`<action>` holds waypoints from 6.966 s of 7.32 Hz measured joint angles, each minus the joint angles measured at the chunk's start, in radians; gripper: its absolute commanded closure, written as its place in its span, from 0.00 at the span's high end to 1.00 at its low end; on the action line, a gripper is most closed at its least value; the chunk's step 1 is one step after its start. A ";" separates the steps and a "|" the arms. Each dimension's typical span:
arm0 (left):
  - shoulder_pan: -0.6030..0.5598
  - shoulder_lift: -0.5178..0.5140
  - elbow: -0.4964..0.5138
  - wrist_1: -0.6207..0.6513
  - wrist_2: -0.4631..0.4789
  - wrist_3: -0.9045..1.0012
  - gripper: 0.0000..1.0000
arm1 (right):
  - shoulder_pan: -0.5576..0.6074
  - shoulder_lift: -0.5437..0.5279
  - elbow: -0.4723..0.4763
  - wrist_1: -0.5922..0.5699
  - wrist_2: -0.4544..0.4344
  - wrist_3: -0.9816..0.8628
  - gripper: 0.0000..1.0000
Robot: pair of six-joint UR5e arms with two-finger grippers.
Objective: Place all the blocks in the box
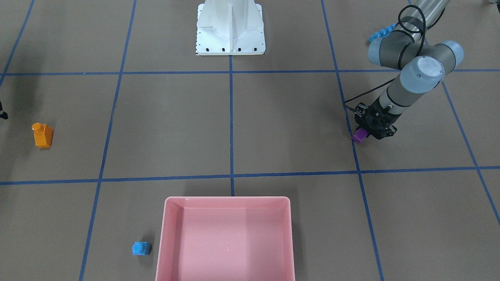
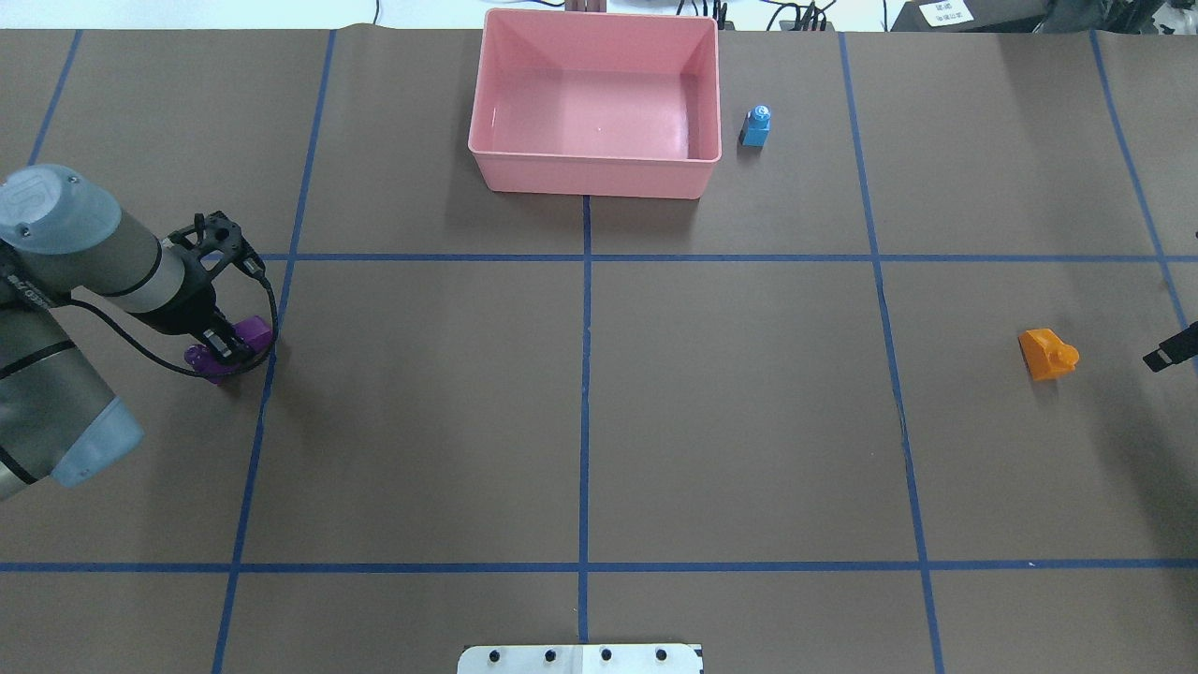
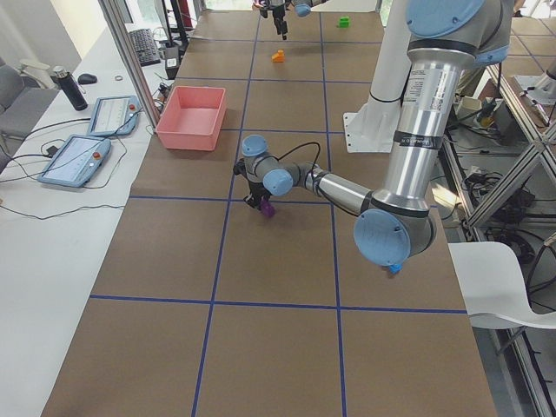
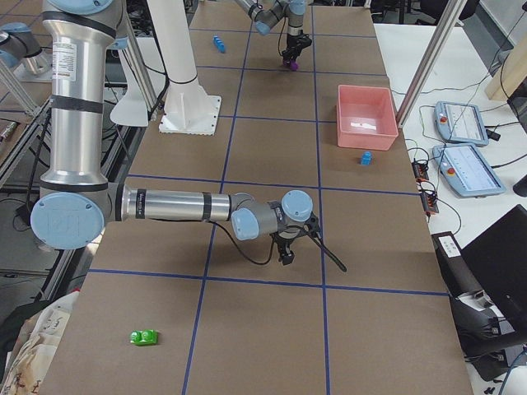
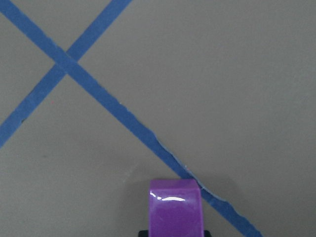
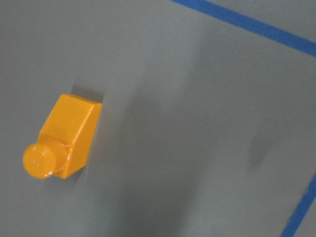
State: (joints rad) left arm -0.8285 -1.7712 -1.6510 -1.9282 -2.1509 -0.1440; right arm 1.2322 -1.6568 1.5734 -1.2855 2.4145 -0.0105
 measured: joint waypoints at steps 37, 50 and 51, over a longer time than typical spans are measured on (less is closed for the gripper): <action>-0.058 0.037 -0.273 -0.076 0.117 -0.786 0.99 | -0.251 0.946 -0.726 0.281 -0.474 1.228 0.97; -0.052 0.129 -0.371 -0.075 0.119 -0.787 0.99 | -0.337 1.060 -0.784 0.349 -0.527 1.257 0.94; -0.051 0.129 -0.372 -0.075 0.120 -0.788 0.99 | -0.346 1.064 -0.786 0.349 -0.527 1.272 0.92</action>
State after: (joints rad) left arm -0.8794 -1.6420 -2.0227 -2.0034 -2.0308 -0.9318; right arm 0.8865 -0.5928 0.7874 -0.9367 1.8876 1.2617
